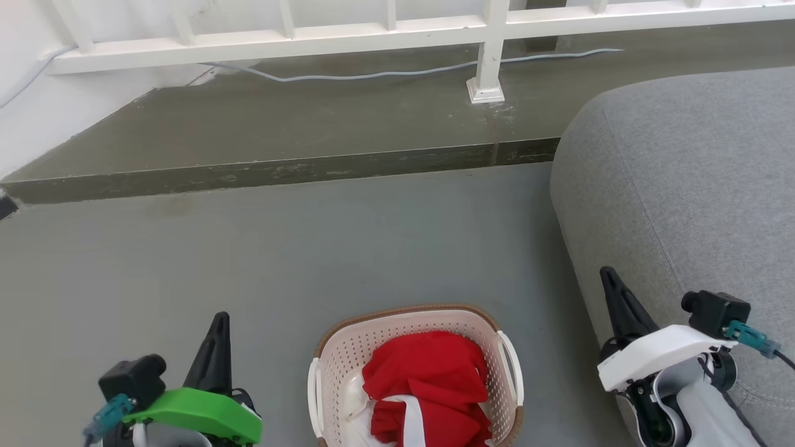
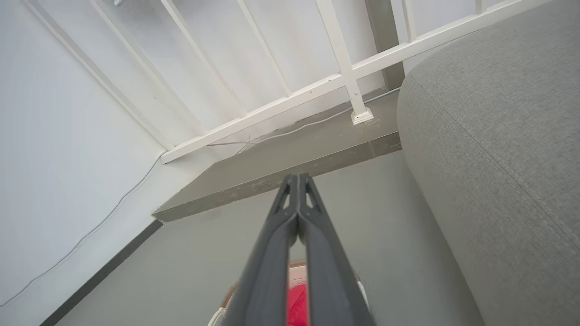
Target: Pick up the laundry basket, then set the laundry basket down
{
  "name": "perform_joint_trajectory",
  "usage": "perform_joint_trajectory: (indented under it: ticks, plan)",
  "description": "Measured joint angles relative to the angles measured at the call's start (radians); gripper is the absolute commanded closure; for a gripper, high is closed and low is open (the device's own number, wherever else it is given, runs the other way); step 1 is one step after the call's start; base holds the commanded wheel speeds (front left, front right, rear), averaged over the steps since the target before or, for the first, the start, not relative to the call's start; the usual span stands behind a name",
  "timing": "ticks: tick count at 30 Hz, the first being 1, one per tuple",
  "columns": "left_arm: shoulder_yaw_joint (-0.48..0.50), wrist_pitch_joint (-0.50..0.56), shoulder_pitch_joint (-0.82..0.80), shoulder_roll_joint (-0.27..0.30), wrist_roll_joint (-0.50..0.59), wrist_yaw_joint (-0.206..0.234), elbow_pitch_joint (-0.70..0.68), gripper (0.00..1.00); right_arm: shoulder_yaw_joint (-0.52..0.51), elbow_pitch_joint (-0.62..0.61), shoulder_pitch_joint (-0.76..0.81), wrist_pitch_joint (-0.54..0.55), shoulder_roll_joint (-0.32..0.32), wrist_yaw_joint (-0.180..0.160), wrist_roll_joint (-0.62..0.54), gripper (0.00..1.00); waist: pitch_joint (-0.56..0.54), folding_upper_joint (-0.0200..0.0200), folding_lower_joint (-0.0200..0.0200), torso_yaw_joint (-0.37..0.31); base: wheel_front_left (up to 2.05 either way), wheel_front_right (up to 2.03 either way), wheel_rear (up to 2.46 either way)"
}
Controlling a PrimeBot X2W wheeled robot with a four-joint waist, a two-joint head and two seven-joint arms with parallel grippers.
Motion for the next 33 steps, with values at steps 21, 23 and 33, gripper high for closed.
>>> perform_joint_trajectory:
  ticks: [21,23,33]
  plan:
    - [0.058,0.077,-0.001,-0.003,-0.243,-0.017,0.009,1.0,-0.087,-0.016,0.0,0.079,0.022,0.009,0.241,1.0,-0.005,0.0,0.0,0.016,0.0,0.0,0.0]
    - [0.06,0.081,-0.001,-0.003,-0.257,-0.018,0.01,1.0,-0.091,-0.017,0.0,0.083,0.023,0.009,0.251,1.0,-0.005,0.0,0.0,0.017,0.0,0.0,0.0]
    - [0.088,0.114,-0.003,-0.003,-0.375,-0.024,0.021,1.0,-0.129,-0.023,0.0,0.115,0.031,0.01,0.369,1.0,-0.008,0.0,0.0,0.024,0.0,0.0,0.0]
